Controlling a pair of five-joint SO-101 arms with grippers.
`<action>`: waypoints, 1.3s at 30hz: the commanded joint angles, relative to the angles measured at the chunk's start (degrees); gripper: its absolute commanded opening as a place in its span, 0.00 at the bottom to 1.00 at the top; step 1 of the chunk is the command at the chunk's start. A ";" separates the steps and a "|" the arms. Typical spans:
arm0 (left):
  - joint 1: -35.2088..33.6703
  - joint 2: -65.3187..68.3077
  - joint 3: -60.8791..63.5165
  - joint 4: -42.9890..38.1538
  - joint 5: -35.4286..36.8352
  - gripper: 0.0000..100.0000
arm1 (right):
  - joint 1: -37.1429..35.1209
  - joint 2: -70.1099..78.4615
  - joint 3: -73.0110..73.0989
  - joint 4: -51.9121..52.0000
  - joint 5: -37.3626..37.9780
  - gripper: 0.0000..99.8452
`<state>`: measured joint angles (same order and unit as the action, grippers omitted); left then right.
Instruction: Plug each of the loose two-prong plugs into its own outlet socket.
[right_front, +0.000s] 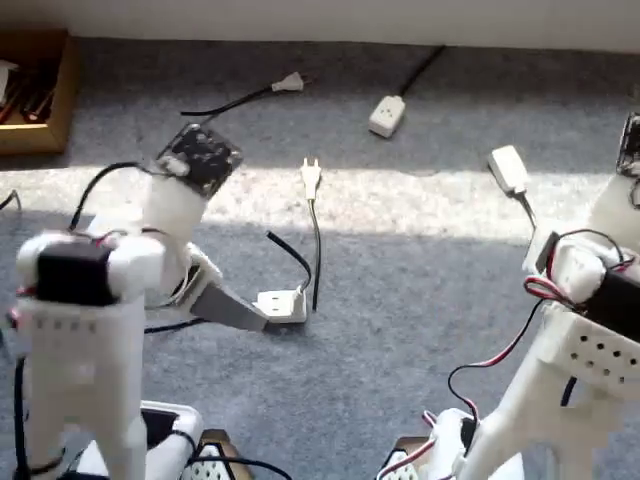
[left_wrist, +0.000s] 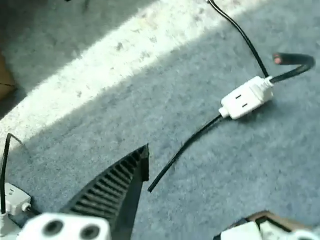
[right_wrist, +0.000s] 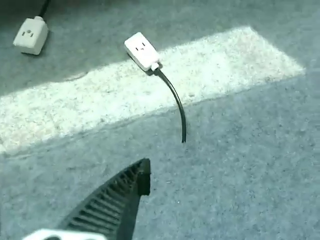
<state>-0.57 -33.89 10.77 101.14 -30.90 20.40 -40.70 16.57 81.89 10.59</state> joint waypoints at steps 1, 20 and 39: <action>1.19 11.38 0.13 1.49 -18.81 0.53 | 2.24 -5.76 25.98 -14.37 4.22 0.56; 13.58 41.80 3.30 -23.74 -23.65 0.42 | -2.07 -46.64 68.88 -20.53 -0.62 0.56; 16.04 44.44 12.35 -42.64 -23.47 0.06 | -1.89 -52.44 70.99 -19.12 1.05 0.56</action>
<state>15.52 10.68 26.15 60.00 -54.11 18.11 -92.75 87.78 62.46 10.95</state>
